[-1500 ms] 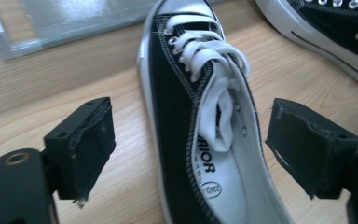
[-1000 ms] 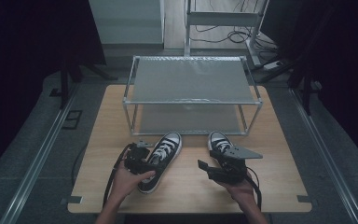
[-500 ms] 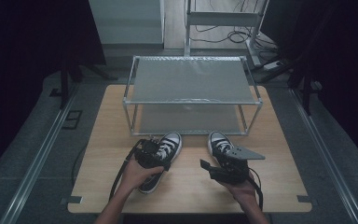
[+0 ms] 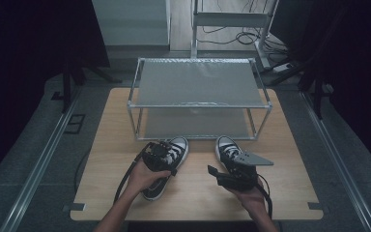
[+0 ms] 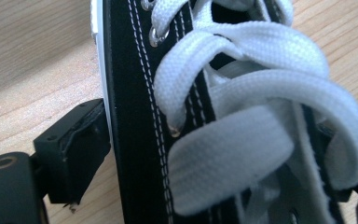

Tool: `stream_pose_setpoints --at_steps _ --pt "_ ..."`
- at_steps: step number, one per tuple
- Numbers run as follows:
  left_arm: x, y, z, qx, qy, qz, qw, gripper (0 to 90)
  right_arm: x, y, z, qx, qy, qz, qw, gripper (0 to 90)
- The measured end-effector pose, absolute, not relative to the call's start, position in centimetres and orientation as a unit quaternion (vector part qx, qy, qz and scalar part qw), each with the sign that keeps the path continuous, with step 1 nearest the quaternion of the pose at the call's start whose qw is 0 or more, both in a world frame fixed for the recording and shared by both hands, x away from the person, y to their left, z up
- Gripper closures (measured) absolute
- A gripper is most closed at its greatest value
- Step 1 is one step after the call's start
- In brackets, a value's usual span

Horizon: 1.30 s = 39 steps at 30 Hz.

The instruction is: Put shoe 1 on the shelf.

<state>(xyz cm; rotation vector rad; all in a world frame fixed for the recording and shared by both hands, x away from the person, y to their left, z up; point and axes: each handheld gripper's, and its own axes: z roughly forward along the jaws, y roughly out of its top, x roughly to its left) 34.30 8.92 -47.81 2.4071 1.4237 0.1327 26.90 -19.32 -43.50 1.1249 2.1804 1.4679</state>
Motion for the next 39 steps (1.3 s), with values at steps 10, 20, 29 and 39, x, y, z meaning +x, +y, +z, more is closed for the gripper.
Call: stream_pose_setpoints --at_steps 10,20,29,39 --pt "34.1 9.7 -47.4 0.850 0.484 0.033 0.204 15.2 26.9 -19.7 -43.4 0.394 0.752 0.510 0.140 36.3" --pt "33.0 10.2 -44.2 0.845 0.449 0.015 0.290 15.5 26.9 -20.4 -43.2 0.404 0.741 0.518 0.142 36.9" --pt "32.8 10.2 -42.0 0.839 0.438 0.015 0.323 15.5 26.9 -21.3 -42.9 0.413 0.732 0.521 0.147 37.2" --pt "32.6 9.7 -39.7 0.841 0.418 0.018 0.343 15.6 27.0 -22.0 -42.6 0.420 0.726 0.524 0.148 37.3"
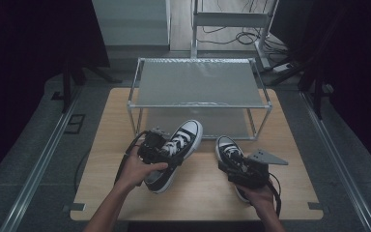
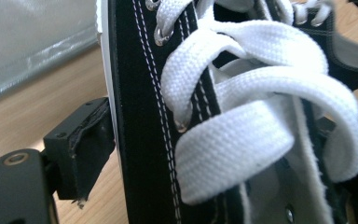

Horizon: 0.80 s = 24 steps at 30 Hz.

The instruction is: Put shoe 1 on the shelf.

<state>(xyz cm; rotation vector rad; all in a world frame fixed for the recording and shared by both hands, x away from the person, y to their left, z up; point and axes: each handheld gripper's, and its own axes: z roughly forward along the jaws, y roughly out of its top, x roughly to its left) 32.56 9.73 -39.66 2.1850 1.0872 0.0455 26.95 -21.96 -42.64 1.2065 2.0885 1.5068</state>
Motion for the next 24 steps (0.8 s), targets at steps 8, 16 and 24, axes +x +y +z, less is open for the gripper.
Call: stream_pose_setpoints --at_steps 8,16,24 --pt "32.9 9.6 -36.7 0.838 0.407 0.025 0.364 15.7 27.0 -22.3 -42.6 0.425 0.722 0.526 0.149 37.3" --pt "33.5 9.2 -33.7 0.835 0.397 0.031 0.379 15.7 27.0 -22.5 -42.6 0.428 0.720 0.526 0.149 37.3" --pt "34.5 9.0 -31.5 0.833 0.389 0.025 0.393 15.7 27.1 -22.5 -42.6 0.428 0.721 0.524 0.149 37.2"
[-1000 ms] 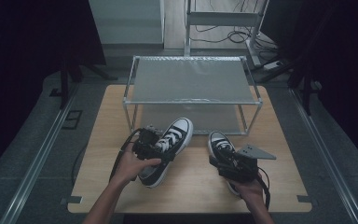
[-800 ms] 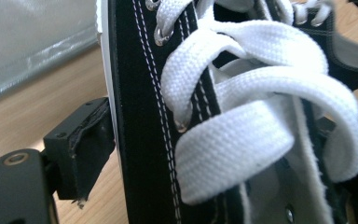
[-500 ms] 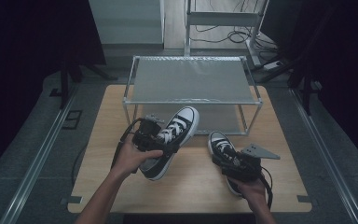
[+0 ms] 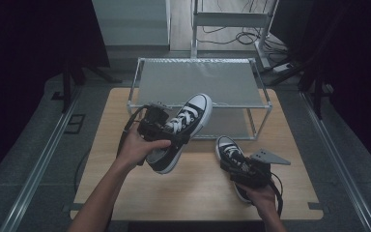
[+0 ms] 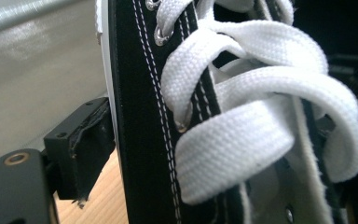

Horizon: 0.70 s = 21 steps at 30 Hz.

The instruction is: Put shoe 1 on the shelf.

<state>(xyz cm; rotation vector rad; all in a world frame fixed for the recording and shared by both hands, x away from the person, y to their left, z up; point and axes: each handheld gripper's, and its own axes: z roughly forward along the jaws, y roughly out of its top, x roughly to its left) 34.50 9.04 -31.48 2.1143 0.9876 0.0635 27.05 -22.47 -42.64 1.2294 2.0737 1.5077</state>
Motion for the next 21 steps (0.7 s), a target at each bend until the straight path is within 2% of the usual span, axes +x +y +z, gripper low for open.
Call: stream_pose_setpoints --at_steps 13,21 --pt "37.9 8.3 -27.7 0.824 0.396 0.018 0.403 15.7 27.1 -22.1 -43.0 0.426 0.727 0.519 0.142 37.2" --pt "41.7 7.0 -26.1 0.819 0.418 0.020 0.394 15.7 27.1 -21.9 -43.2 0.424 0.728 0.520 0.139 37.2"
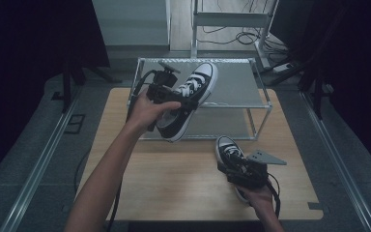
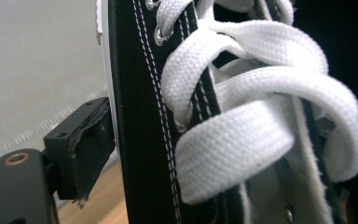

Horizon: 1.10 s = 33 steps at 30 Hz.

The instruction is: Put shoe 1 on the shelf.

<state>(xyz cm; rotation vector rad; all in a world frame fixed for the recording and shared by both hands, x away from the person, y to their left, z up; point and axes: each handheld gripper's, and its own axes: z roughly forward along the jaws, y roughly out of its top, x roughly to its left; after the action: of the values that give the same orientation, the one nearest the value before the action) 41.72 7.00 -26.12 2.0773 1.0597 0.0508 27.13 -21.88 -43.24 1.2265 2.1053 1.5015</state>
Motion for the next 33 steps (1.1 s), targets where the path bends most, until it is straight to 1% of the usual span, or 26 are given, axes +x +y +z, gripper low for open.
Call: stream_pose_setpoints --at_steps 4,9,13,18,23,29,33 --pt "44.0 6.4 -25.8 0.811 0.438 0.018 0.388 15.7 27.2 -21.9 -43.3 0.426 0.728 0.520 0.135 37.3" --pt "47.1 5.5 -25.2 0.808 0.462 0.025 0.365 15.8 27.2 -22.0 -43.3 0.426 0.727 0.521 0.133 37.3" --pt "49.6 4.5 -24.9 0.793 0.496 0.024 0.354 15.7 27.2 -22.0 -43.3 0.426 0.727 0.522 0.131 37.2" --pt "52.2 3.3 -24.9 0.774 0.539 0.037 0.331 15.8 27.1 -21.9 -43.4 0.425 0.728 0.522 0.128 37.3" --pt "54.3 3.0 -25.0 0.757 0.577 0.047 0.302 15.7 27.0 -21.7 -43.4 0.422 0.730 0.524 0.123 37.2" --pt "56.4 3.1 -25.4 0.725 0.627 0.065 0.278 15.7 27.0 -21.5 -43.4 0.420 0.732 0.523 0.121 37.2" --pt "57.2 3.0 -25.9 0.714 0.642 0.067 0.271 15.6 26.9 -21.6 -43.4 0.422 0.730 0.524 0.123 37.2"
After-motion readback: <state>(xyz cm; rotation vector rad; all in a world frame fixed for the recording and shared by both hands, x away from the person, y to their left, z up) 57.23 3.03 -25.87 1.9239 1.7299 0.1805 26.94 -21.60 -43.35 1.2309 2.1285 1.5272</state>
